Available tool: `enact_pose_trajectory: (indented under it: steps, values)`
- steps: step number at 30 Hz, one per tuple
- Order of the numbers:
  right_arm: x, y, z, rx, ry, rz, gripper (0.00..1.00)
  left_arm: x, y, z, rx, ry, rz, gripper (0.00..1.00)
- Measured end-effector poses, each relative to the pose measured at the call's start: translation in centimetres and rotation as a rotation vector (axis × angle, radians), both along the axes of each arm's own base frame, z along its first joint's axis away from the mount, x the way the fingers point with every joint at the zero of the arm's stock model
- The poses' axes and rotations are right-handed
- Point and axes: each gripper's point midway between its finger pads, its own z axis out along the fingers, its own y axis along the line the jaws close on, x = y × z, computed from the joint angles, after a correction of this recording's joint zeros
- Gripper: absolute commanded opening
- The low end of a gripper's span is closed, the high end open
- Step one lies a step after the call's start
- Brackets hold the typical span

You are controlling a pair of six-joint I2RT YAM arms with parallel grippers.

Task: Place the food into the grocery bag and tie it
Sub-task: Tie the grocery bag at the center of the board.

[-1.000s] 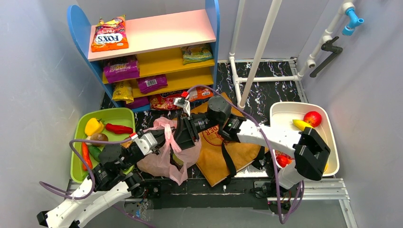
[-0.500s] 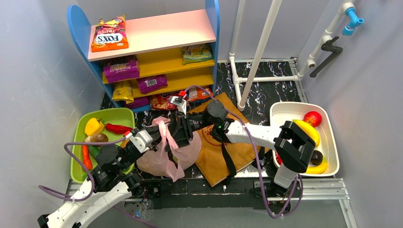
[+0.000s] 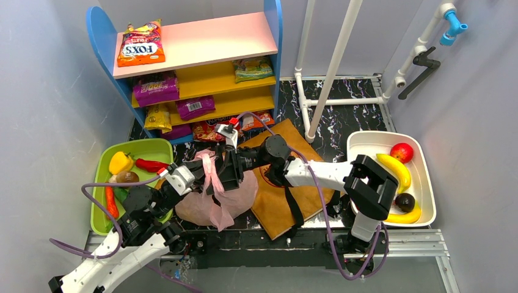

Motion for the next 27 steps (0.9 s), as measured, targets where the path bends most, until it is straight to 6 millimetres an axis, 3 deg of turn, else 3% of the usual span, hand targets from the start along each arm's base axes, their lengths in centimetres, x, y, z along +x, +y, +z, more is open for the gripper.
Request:
enact_pose_trajectory:
  steps: [13, 14, 19, 21, 27]
  values:
    - [1.5, 1.3, -0.5, 0.035, 0.072, -0.171, 0.72, 1.5, 0.2, -1.1, 0.02, 0.049, 0.064, 0.0]
    - [2.1, 1.6, -0.4, 0.046, 0.068, -0.219, 0.65, 1.7, 0.2, -1.2, 0.022, 0.052, 0.07, 0.0]
    - [2.4, 1.3, -0.9, -0.083, 0.085, -0.341, 0.09, 2.7, 1.2, -0.6, -0.003, 0.05, 0.142, 0.0]
    - [2.6, 1.3, -1.5, -0.136, 0.081, -0.395, 0.01, 3.0, 1.6, -0.9, 0.011, 0.052, 0.166, 0.0]
    - [2.8, 1.2, -2.0, -0.174, 0.084, -0.432, 0.01, 3.1, 1.7, -1.2, 0.029, 0.055, 0.174, 0.0]
